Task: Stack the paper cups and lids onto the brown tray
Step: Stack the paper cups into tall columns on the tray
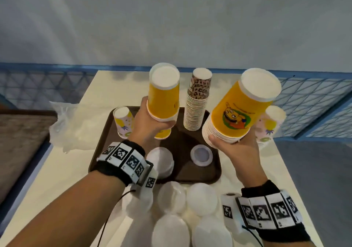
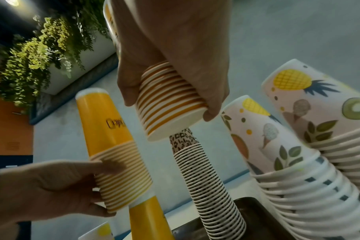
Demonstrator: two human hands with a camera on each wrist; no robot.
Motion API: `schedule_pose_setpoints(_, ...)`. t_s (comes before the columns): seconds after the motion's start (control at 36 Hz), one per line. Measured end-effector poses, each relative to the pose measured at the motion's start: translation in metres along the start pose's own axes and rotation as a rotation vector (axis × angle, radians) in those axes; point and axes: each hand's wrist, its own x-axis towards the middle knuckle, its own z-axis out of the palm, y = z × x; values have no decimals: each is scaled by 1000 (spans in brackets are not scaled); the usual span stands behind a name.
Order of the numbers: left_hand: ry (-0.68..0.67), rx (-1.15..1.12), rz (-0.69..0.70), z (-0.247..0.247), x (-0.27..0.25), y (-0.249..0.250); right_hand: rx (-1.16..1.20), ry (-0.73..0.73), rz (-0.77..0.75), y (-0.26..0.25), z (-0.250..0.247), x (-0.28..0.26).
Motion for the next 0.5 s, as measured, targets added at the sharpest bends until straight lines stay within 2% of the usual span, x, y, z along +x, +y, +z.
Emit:
schedule_pose_setpoints(0.11,65,4,-48,-8,22,-15,-37,-27,-12,0,6,0)
schedule_pose_setpoints(0.25,19,81,-117,-7,44,-31,-58,4,21,1,8,-6)
schedule_pose_setpoints(0.5,-21,52,-232,7,73,-62,-134,46,98,3,4,-17)
